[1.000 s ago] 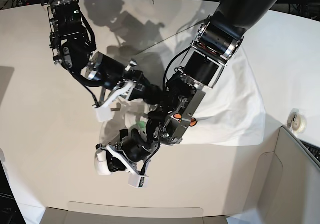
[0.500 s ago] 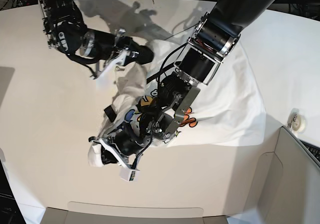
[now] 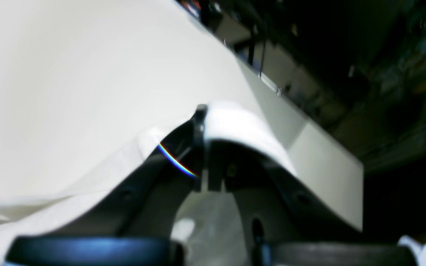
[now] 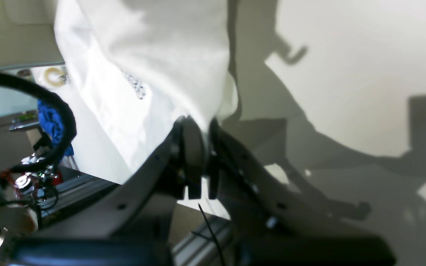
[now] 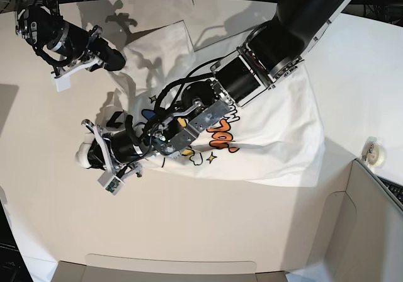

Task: Layout the t-shirt on the table in an organized manner, then fold the t-shirt properly
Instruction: 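Drag the t-shirt across the table with both grippers and release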

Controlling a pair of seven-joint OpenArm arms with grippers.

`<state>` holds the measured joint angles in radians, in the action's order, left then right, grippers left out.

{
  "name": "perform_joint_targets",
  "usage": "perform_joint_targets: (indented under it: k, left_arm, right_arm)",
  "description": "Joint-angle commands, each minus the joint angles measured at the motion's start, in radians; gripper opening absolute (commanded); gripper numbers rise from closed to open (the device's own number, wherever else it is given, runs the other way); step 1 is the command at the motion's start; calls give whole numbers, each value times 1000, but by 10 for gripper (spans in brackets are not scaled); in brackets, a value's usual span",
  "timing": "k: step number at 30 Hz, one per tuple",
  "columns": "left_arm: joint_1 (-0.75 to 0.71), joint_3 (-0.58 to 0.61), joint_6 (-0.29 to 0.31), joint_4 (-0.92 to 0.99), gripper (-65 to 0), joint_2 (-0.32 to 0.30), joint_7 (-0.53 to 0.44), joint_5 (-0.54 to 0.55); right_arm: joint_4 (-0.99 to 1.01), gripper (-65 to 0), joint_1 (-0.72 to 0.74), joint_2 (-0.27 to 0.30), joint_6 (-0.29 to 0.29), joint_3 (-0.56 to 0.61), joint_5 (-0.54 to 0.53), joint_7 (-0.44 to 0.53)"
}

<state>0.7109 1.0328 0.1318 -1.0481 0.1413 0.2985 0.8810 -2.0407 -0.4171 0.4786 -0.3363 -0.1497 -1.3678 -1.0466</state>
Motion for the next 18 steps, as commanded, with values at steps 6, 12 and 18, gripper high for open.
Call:
perform_joint_targets:
  k: [6, 12, 18]
  left_arm:
    - [120, 139, -77, 91, -650, 16, -384, 8]
    - [171, 139, -349, 170, -650, 16, -559, 5]
    - [168, 312, -366, 118, -424, 16, -556, -49]
  right_arm:
    - [-15, -650, -81, -11, -2, 2, -37, -22]
    - [-15, -650, -90, -21, -2, 3, -37, -48]
    - [-15, -650, -84, -21, -2, 3, -37, -48]
